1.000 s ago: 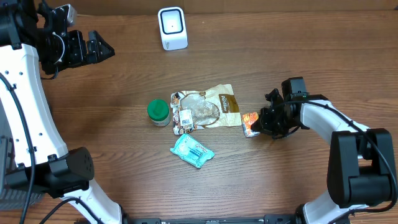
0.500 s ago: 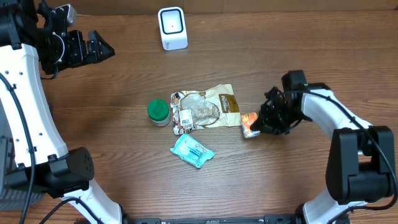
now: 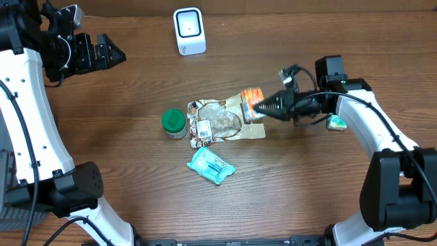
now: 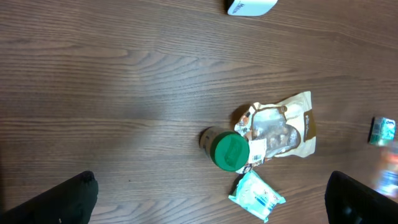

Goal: Scan the item barcode
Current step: 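Hold the orange pack in front of the scanner with the right gripper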

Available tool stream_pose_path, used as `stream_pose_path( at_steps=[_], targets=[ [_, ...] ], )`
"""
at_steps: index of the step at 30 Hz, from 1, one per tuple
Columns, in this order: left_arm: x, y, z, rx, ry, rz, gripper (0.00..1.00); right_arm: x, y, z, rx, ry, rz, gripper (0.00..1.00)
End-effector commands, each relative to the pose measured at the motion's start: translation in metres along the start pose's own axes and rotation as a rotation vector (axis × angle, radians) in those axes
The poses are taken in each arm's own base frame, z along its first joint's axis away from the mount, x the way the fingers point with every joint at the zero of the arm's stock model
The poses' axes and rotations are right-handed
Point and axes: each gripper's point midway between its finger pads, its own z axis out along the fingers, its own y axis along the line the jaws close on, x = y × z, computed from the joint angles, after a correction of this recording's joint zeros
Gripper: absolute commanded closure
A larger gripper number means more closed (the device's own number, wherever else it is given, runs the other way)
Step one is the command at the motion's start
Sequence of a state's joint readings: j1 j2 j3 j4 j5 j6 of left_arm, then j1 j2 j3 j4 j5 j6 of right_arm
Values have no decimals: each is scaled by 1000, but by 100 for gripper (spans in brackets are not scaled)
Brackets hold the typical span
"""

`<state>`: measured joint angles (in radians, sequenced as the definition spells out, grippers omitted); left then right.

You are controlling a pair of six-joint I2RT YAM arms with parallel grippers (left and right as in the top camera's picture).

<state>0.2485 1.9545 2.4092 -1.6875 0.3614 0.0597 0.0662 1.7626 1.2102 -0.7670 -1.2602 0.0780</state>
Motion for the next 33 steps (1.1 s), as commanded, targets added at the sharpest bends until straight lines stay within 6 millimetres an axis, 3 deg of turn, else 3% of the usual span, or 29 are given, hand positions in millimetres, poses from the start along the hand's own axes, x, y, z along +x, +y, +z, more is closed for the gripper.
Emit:
stream_pose_path(
  at_steps=[1,15,29,33],
  targets=[
    [0,-4,-5,-4,-13,32,0,-3,69,-14,-306,36,-63,96],
    [0,-4,-5,-5,-13,32,1,-35,82,-16,-278,47,99,96],
    [0,-4,-5,-5,-13,32,0,-48,65,6,-149,-51,61,96],
    [0,-4,-5,-5,-13,32,0,-47,40,20,-21,-95,112,96]
  ],
)
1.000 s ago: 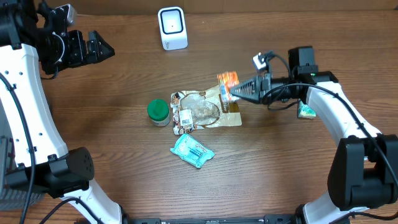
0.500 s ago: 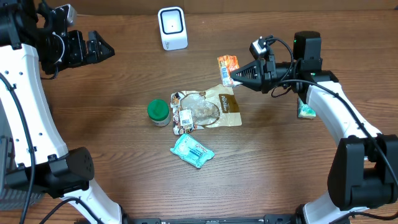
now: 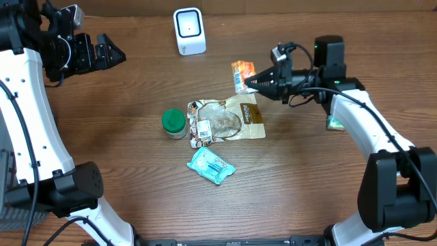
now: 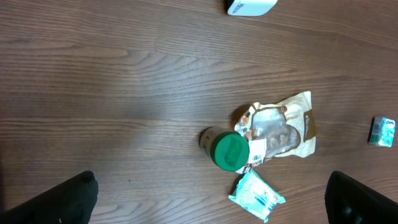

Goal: Scan the item barcode
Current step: 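Hold the orange pack in front of the scanner with the right gripper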

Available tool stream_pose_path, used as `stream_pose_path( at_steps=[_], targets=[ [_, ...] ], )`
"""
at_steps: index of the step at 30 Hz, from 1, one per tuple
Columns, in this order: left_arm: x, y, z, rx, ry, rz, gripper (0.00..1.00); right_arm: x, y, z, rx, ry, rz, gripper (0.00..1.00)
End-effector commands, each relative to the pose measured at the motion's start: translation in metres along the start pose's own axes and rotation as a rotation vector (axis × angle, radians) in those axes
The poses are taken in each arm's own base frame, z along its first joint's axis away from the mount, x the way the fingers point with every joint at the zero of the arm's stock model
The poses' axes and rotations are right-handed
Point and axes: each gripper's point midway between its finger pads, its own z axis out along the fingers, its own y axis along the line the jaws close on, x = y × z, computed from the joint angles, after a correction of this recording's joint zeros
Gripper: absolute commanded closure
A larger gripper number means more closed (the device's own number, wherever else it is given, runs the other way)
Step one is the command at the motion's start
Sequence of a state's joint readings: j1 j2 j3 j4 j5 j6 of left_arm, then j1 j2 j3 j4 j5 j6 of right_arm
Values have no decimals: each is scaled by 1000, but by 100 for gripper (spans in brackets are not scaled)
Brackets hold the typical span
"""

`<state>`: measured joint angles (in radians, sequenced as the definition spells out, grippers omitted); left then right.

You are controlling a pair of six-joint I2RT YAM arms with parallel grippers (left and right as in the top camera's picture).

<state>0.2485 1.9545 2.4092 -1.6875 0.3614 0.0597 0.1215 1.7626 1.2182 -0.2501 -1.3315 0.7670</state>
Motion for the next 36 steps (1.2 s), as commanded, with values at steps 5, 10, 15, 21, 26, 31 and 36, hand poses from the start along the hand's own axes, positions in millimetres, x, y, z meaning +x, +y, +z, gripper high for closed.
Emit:
stream_pose_path(
  at_steps=[5,10,15,21,26,31,36],
  targets=[
    [0,-4,-5,-4,-13,32,0,-2,-42,9,290,-114,-20,96],
    [0,-4,-5,-5,-13,31,0,-2,-50,5,464,-140,-23,96],
    [0,-4,-5,-5,-13,32,1,-19,-19,-15,754,-226,-115,96],
    [0,-4,-5,-4,-13,32,0,-55,60,-15,937,-368,-313,96],
    [0,-4,-5,-4,-13,32,1,-95,94,-11,1084,-511,-514,96],
    [0,-4,-5,-4,-13,32,0,-126,92,-6,1269,-576,-711,96],
    [0,-4,-5,-4,-13,32,1,-153,84,17,1385,-576,-900,96]
  ],
)
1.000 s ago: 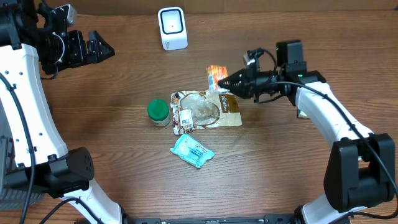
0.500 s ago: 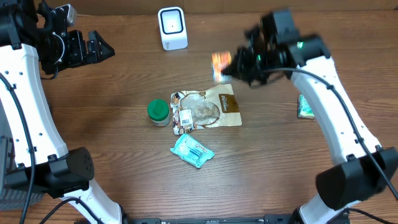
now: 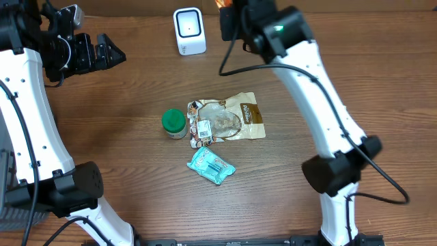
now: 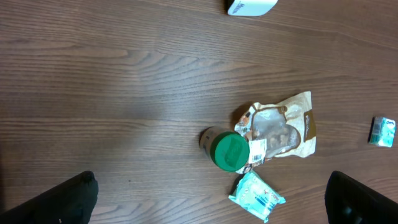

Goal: Scan the item barcode
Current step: 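Hold the orange pack in front of the scanner with the right gripper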

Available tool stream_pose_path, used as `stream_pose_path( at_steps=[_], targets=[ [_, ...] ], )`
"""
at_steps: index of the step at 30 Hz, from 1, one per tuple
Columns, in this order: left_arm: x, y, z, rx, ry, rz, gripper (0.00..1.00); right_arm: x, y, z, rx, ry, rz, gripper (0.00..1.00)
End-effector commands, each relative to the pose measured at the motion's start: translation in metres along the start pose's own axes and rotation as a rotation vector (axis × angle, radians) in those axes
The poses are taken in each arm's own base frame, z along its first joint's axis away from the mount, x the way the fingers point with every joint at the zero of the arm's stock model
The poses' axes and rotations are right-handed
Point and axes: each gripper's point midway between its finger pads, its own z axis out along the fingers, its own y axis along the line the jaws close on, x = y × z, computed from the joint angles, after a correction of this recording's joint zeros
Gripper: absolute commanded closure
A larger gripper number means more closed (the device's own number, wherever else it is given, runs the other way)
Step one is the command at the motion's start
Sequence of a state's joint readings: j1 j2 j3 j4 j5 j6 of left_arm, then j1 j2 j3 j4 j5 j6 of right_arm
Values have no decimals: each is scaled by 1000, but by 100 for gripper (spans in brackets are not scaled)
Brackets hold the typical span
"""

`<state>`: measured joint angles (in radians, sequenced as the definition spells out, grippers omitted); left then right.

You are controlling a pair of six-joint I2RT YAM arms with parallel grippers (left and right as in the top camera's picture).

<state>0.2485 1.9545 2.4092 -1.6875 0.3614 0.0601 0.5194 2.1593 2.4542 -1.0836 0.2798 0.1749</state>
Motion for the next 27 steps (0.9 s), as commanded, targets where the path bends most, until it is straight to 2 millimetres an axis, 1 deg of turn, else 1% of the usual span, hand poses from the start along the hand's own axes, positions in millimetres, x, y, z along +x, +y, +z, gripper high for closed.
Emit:
stream_pose_path(
  at_steps=[1,4,5,7,8,9,12,17,22,27],
  targets=[
    [0,-4,-5,-5,-13,31,0,-12,-1,15,134,-73,-194,96],
    [0,-4,-5,-5,-13,31,0,-10,15,43,130,-97,-292,96],
    [0,-4,-5,-5,-13,31,0,-9,24,61,128,-113,-339,96],
    [0,-4,-5,-4,-13,31,1,-6,30,84,130,-130,-406,96],
    [0,-4,-5,-5,-13,31,1,-6,33,93,132,-139,-433,96],
    [0,-4,-5,-5,-13,31,0,-3,37,106,134,-150,-461,96],
    [0,-4,-5,-5,-13,31,0,-1,47,133,133,-194,-505,96],
    [0,-4,-5,-5,-13,31,0,10,63,175,144,-259,-604,96],
    [0,-4,-5,-5,-13,31,1,20,82,205,150,-333,-667,96],
    [0,-4,-5,-5,-13,31,0,33,94,219,147,-354,-697,96]
  ],
)
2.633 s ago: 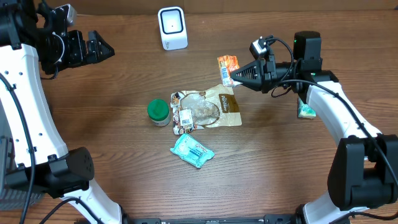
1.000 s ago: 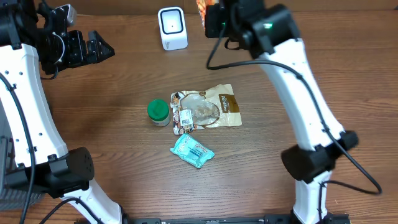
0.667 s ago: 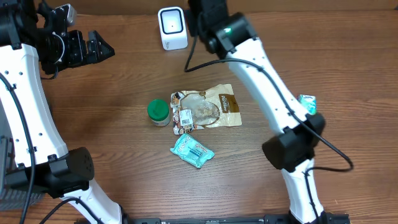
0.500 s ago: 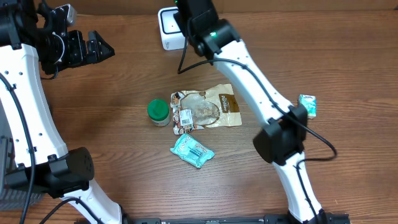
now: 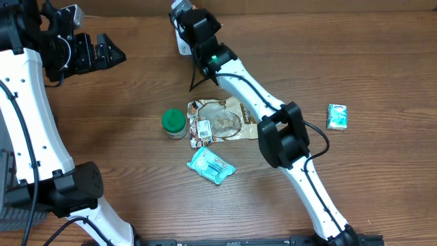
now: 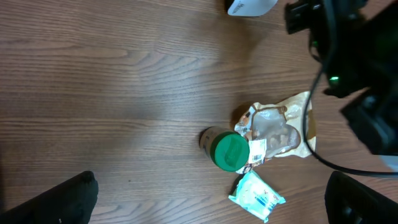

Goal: Scan the item barcode
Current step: 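Hold the orange pack in front of the scanner with the right gripper, then carry the orange pack right and set it by the Kleenex pack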

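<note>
The white scanner (image 6: 249,6) stands at the far edge of the table; in the overhead view only a sliver of it (image 5: 180,46) shows under my right arm. My right gripper (image 5: 180,8) reaches over the scanner, its fingers too dark and small to read. No orange packet shows in either view. My left gripper (image 5: 113,52) hangs high at the far left, open and holding nothing. In the left wrist view the left gripper (image 6: 211,183) has its fingers (image 6: 68,196) wide apart above the table.
Mid-table lie a green-lidded jar (image 5: 173,123), a brown and clear pouch (image 5: 229,117) and a teal packet (image 5: 211,166). A small teal box (image 5: 337,116) lies at the right. My right arm (image 5: 252,89) stretches across the pouch towards the scanner.
My right gripper was just right of the scanner with the orange packet at the frame's top edge. It now sits over the scanner, and the packet is out of sight. The left arm is unchanged.
My right gripper was shut on an orange packet beside the pouch mid-table. It then held the packet farther back, towards the scanner, then at the top edge next to the scanner. Now it reaches over the scanner. My left gripper stayed open and still throughout.
</note>
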Available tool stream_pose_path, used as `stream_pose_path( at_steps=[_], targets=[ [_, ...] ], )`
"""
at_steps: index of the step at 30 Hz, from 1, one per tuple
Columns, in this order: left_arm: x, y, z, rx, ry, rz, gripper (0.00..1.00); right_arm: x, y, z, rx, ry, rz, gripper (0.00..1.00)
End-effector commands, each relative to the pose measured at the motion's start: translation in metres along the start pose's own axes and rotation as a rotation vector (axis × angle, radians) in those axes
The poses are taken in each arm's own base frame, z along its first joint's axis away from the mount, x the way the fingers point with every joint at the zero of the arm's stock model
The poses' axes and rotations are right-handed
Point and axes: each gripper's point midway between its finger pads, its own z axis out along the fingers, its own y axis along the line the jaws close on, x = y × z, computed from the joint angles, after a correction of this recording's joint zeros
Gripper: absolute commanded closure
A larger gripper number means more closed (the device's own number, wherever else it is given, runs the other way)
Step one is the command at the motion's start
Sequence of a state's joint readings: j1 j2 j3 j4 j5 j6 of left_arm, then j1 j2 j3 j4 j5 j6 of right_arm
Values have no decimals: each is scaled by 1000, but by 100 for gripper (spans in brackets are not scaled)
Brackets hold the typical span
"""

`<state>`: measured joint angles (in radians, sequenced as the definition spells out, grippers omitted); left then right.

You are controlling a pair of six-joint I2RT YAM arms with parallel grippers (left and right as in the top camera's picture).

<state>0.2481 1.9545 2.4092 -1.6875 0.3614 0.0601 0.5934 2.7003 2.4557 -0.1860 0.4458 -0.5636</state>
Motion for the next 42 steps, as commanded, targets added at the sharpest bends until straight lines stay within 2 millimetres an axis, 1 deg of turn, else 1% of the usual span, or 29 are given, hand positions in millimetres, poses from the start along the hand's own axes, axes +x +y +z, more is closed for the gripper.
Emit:
stream_pose_path(
  at_steps=[1,7,11,14,17,19,24,27,28,31,32,33,34,36,39,41,42],
  targets=[
    [0,-4,-5,-5,-13,31,0,-3,14,1,-2,-18,-49,96],
    [0,-4,-5,-5,-13,31,0,0,15,2,1,-12,-73,96],
    [0,-4,-5,-5,-13,31,0,0,9,2,38,0,-118,96],
    [0,-4,-5,-5,-13,31,0,1,6,1,50,5,-120,96],
    [0,-4,-5,-5,-13,30,1,-1,9,0,47,3,-121,96],
    [0,-4,-5,-5,-13,31,1,-4,10,-2,45,-2,-120,96],
    [0,-3,-5,-5,-13,30,0,-28,-3,-18,25,-34,-57,96],
    [0,-4,-5,-5,-13,31,0,-46,-18,-33,-13,-49,36,96],
    [0,-4,-5,-5,-13,31,0,-59,-39,-45,-22,-60,105,96],
    [0,-4,-5,-5,-13,31,0,-82,-78,-71,-30,-86,216,96],
    [0,-4,-5,-5,-13,31,0,-91,-91,-83,-43,-95,252,96],
    [0,-4,-5,-5,-13,31,0,-98,-100,-94,-60,-101,281,96],
    [0,-4,-5,-5,-13,30,0,-106,-111,-109,-84,-106,314,96],
    [0,-4,-5,-5,-13,31,0,-119,-126,-141,-157,-106,377,96],
    [0,-4,-5,-5,-13,31,1,-126,-140,-190,-278,-73,474,96],
    [0,-3,-5,-5,-13,30,0,-119,-149,-220,-337,-14,531,96],
    [0,-4,-5,-5,-13,31,0,-111,-154,-236,-349,34,562,96]
  ],
)
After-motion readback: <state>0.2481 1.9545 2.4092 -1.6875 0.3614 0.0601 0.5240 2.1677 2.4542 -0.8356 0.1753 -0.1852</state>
